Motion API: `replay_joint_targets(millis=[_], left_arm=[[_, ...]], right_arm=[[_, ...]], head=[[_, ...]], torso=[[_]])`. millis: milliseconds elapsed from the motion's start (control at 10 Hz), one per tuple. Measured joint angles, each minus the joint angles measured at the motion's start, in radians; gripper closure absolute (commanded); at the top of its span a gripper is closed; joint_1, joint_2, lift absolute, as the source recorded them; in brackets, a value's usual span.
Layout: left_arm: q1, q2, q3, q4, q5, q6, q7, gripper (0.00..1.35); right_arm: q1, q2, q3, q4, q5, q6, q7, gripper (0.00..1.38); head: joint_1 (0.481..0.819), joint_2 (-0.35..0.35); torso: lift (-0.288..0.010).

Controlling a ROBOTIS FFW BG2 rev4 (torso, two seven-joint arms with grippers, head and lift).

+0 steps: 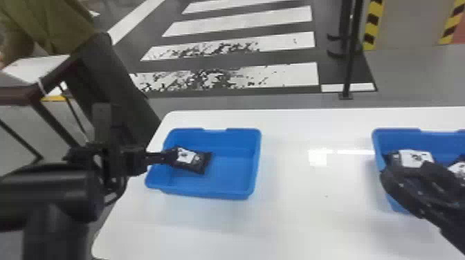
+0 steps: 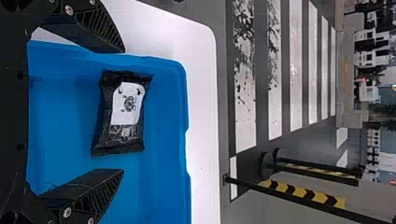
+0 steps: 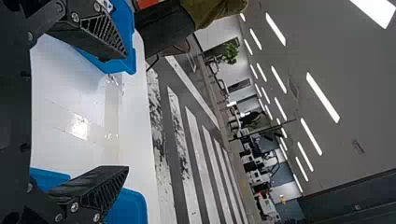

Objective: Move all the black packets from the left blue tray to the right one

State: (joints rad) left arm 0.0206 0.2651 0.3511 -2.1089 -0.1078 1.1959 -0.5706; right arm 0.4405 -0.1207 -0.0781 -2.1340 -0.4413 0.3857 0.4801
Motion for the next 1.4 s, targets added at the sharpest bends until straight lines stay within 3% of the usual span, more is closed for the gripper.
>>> replay_joint_targets(millis=[600,1000,1200,1300,1400], left_arm=[[-0.288,0.009,-0.225,0.479,-0.165,-0.054,0.028,0.12],[-0.349,0.004,-0.275,0.625,-0.184,-0.073,0.043,0.13],[-0.384,0.003,-0.297,0.715,-0.185,-0.085,0.045,0.40],[-0.398,0.002,-0.305,0.749,-0.186,-0.088,0.045,0.75],[-0.403,0.001,-0.308,0.763,-0.188,-0.086,0.044,1.01]], right_arm=[[0.011,0.003,0.018,0.024,-0.051,0.033,0.012,0.19],[0.009,0.003,0.018,0.033,-0.072,0.036,0.018,0.19],[0.009,0.003,0.018,0.039,-0.084,0.038,0.019,0.19],[0.009,0.003,0.018,0.043,-0.090,0.039,0.020,0.19],[0.009,0.004,0.018,0.046,-0.095,0.040,0.022,0.19]], head=[[0.695,0.297],[0.695,0.291],[0.695,0.290],[0.695,0.290],[0.695,0.290]], torso=[[-0.140],[-0.140],[-0.140],[-0.140],[-0.140]])
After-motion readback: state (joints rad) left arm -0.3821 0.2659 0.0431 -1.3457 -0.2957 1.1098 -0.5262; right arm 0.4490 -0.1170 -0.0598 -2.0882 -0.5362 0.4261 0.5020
